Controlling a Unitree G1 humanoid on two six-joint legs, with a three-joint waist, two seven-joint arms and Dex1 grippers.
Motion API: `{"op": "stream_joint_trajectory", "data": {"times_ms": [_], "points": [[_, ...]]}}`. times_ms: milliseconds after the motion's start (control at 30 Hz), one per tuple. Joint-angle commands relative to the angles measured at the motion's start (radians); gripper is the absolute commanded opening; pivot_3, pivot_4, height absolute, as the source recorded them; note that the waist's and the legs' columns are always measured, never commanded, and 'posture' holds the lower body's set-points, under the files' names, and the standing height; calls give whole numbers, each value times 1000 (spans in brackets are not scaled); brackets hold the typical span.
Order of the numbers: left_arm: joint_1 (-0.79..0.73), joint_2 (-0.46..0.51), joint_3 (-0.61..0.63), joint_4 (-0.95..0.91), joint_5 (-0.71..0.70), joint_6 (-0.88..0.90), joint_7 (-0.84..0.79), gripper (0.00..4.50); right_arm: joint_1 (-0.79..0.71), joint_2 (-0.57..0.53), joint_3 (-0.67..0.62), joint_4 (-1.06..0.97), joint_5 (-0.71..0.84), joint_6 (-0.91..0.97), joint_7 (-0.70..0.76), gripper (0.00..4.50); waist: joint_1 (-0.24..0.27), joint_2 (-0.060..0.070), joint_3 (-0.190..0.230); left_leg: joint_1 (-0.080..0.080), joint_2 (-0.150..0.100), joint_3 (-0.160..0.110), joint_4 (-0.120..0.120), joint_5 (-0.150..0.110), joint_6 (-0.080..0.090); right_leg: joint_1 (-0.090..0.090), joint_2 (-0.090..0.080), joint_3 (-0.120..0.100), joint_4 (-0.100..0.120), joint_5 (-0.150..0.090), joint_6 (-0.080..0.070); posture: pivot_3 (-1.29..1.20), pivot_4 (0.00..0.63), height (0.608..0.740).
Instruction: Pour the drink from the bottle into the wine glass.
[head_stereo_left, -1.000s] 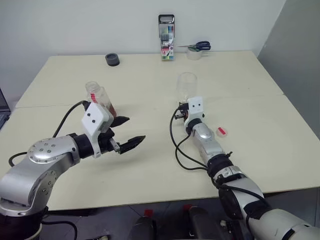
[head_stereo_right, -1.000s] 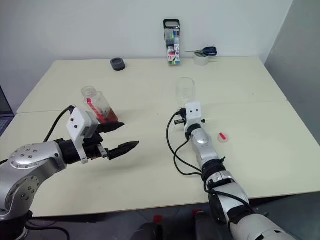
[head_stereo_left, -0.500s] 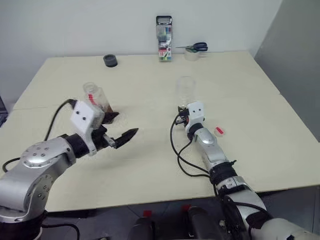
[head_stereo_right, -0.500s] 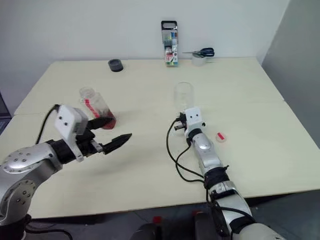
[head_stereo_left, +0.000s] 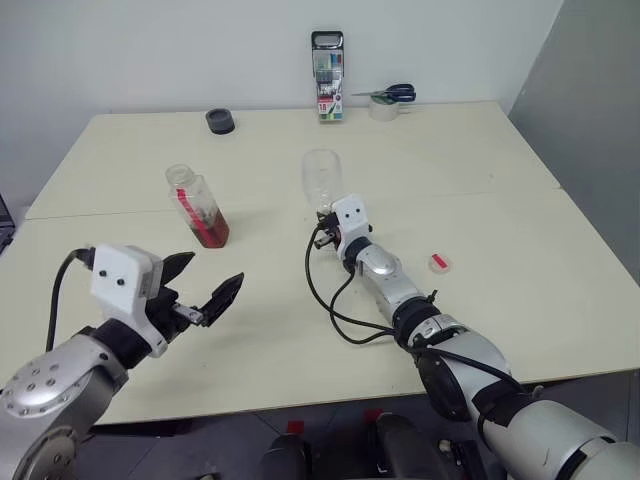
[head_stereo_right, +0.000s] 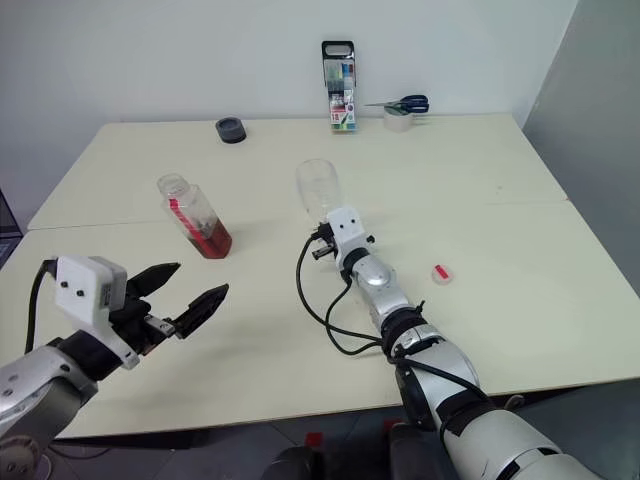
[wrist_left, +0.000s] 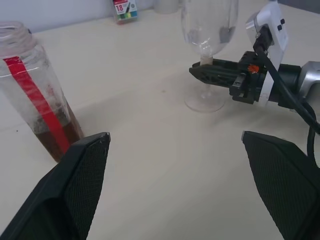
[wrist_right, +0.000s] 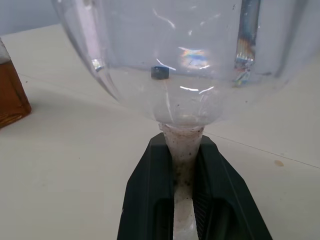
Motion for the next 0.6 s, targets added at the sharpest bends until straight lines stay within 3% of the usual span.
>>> {"op": "stream_joint_trajectory", "data": {"times_ms": [33,300,567,600], "points": [[17,-5,48,-45,-31,-12,27,4500,-46,136,-16,9,21,-47,25,177,0,0,0,0,0,0,0,0,0,0,0,0,0,0,0,0,150,740],[18,24,42,-27,-79,-19,32,4500,-11,173,-13,17,32,-79,102,177,-2,0,0,0,0,0,0,0,0,0,1,0,0,0,0,0,150,740],[-29,66,17,14,-91,-20,26,4500,10,150,13,21,1,-96,72,177,-2,0,0,0,0,0,0,1,-1,0,1,0,0,0,0,0,150,740],[-34,70,15,18,-93,-20,24,4500,11,149,13,21,0,-98,70,894,-2,0,0,0,0,0,0,2,-3,0,1,0,0,0,0,0,150,740]]}}
